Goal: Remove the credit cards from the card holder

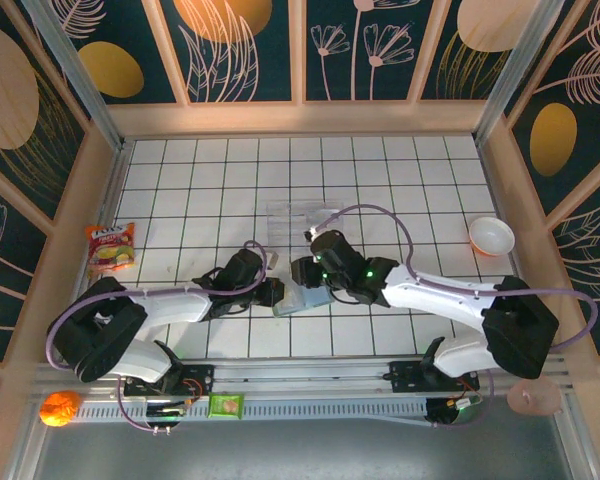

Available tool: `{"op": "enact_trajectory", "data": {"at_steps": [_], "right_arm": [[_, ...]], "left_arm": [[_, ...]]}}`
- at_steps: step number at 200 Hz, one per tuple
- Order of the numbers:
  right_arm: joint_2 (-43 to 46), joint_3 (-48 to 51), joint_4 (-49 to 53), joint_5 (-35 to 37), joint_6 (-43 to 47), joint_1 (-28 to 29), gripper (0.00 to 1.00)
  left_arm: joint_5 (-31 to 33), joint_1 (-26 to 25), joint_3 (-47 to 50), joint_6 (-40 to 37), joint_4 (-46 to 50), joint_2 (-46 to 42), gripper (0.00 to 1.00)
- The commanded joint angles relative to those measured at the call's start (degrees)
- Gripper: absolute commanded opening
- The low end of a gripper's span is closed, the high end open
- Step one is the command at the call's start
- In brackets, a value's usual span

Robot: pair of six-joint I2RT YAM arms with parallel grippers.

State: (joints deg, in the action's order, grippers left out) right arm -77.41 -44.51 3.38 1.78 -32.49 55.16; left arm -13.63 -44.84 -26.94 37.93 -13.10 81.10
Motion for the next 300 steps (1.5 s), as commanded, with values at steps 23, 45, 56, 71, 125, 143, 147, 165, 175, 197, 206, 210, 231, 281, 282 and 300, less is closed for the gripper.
{"op": "enact_trajectory", "data": {"at_steps": [23,45,56,71,125,143,147,165,175,197,206,210,231,281,282,300], "right_arm": [[6.04,5.36,-0.85,1.92,-2.62,-3.65,0.34],[9.23,7.41,0.33,3.32,-3.59,-4.09,0.34],[11.10,8.77,0.57,3.33,-4.18,-4.35,0.34],[12.99,10.18,1.16,3.38,-4.95,-4.67,0.34],[17.53,13.85,1.83,3.05,-6.61,-5.81,0.34],[18.00,14.10,1.56,2.56,-6.86,-6.35,0.34],[18.07,14.10,1.38,2.33,-6.78,-6.52,0.34],[17.84,13.96,0.57,0.89,-6.25,-7.20,0.34],[17.37,13.93,-0.48,-0.54,-5.51,-7.84,0.34],[14.44,13.13,-3.23,-8.54,-2.75,-8.58,0.33],[12.31,12.09,-3.75,-11.06,-1.73,-8.42,0.31],[11.28,11.58,-4.09,-11.99,-1.23,-8.27,0.30],[5.54,8.31,-5.75,-16.56,1.99,-6.09,0.29],[-8.35,2.87,-5.64,-15.05,2.14,-4.26,0.17],[-8.54,2.86,-5.52,-14.83,2.02,-4.35,0.17],[-11.69,3.15,-2.89,-9.78,0.67,-5.39,0.16]], "left_arm": [[-4.39,-4.37,-6.28,-0.42,1.22,3.36,0.04],[-6.39,-6.40,-10.99,-1.14,1.13,8.47,0.03],[-6.61,-7.22,-13.59,-1.86,1.56,9.82,0.04],[-7.94,-7.77,-16.54,-2.33,1.59,12.44,0.09],[-12.07,-8.14,-22.02,-5.40,4.65,23.99,0.12],[-7.78,-8.16,-19.84,-5.26,3.58,17.82,0.17],[-6.54,-8.15,-19.28,-5.20,3.40,15.60,0.19],[-1.21,-7.38,-16.53,-3.57,2.55,7.24,0.25],[0.38,-6.48,-14.51,-2.18,1.69,3.22,0.27],[4.00,-4.07,-8.79,0.46,1.38,-3.26,0.29],[4.95,-2.82,-6.28,1.15,1.67,-4.97,0.28],[5.05,-2.16,-5.12,1.42,1.81,-5.52,0.28],[5.63,-0.64,0.17,2.41,1.86,-7.41,0.28],[9.21,-0.43,4.85,3.11,2.76,-6.83,0.26],[9.18,-0.43,4.82,3.11,2.66,-6.79,0.26],[8.49,-0.23,4.63,2.80,0.79,-5.04,0.26]]}}
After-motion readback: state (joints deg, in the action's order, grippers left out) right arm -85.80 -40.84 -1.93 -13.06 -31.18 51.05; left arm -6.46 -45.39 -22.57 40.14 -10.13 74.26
